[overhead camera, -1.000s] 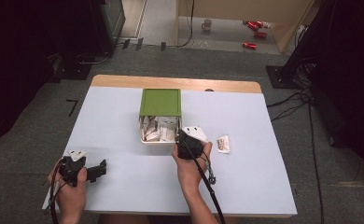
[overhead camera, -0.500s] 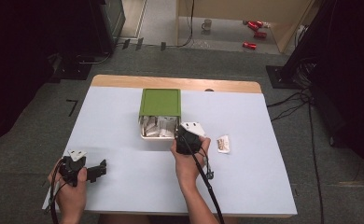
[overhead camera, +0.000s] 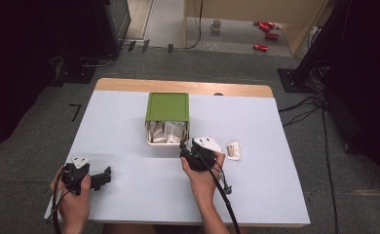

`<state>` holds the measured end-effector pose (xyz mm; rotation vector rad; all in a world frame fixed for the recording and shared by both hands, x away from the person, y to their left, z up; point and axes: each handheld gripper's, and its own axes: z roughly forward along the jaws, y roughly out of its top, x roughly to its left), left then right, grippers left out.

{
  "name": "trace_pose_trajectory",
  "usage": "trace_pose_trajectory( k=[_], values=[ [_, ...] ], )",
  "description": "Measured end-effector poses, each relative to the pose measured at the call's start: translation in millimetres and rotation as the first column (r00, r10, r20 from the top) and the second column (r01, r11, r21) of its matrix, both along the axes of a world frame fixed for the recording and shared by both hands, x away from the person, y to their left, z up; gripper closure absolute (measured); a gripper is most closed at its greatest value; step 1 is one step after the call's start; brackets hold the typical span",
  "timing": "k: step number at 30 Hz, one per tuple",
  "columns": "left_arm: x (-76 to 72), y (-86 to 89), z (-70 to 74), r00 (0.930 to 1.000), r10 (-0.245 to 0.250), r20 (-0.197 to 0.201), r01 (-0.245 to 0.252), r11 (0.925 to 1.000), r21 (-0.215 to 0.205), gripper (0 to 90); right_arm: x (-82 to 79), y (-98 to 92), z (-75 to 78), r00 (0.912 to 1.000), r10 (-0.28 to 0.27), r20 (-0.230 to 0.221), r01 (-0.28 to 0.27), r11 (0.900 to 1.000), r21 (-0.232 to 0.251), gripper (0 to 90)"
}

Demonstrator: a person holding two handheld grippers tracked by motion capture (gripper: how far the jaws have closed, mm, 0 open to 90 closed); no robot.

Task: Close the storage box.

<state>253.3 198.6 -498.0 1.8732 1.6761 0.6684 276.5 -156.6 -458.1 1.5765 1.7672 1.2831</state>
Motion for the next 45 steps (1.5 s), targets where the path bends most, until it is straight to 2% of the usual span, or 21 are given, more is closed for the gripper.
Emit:
trace_pose_trajectory(
  k=[5,8,11,13,15,20,28,33,38,45],
  values=[
    [-0.1,-0.1,0.0,1.0,0.0,0.001,0.0,1.0,0.0,0.0,-4.1,1.2,-12.6,0.9987,0.042,-0.028,-0.043,0.999,-0.024,45.8],
    [0.0,-0.1,-0.1,1.0,0.001,0.001,-0.001,1.0,0.0,0.0,-0.2,3.1,-19.1,0.9984,0.029,-0.049,-0.032,0.998,-0.051,47.0],
    [0.0,0.0,-0.1,1.0,0.0,0.001,0.0,1.0,0.0,0.0,4.7,5.1,-22.5,0.999,0.013,-0.043,-0.016,0.998,-0.067,48.0],
    [0.0,-0.1,-0.1,1.0,0.0,0.001,0.0,1.0,0.0,0.0,7.3,6.3,-23.3,0.9983,0.025,-0.053,-0.028,0.998,-0.064,47.3],
    [0.0,0.0,-0.1,1.0,0.0,0.001,0.0,1.0,0.0,0.0,8.8,9.0,-24.2,0.9985,0.028,-0.048,-0.032,0.996,-0.082,47.4],
    [0.0,0.0,-0.1,1.0,0.0,0.001,0.0,1.0,0.0,0.0,12.8,9.9,-22.3,0.9987,0.025,-0.045,-0.028,0.997,-0.069,47.4],
    [0.0,0.0,-0.1,1.0,0.0,0.001,0.0,1.0,0.0,0.0,21.8,13.1,-18.2,0.9973,0.034,-0.065,-0.039,0.996,-0.085,44.2],
    [0.0,0.0,-0.1,1.0,0.0,0.001,0.0,1.0,-0.001,0.0,21.7,11.3,-17.7,0.9978,0.04,-0.054,-0.044,0.995,-0.09,42.5],
    [0.0,0.0,-0.1,1.0,0.0,0.001,0.0,1.0,0.0,0.0,19.2,2.8,-12.2,0.9979,0.047,-0.046,-0.051,0.995,-0.084,39.0],
    [-0.1,0.0,-0.1,1.0,0.0,0.001,0.0,1.0,0.0,0.0,10.6,-22.2,1.3,0.9992,0.038,-0.012,-0.039,0.996,-0.075,36.2]
  ],
)
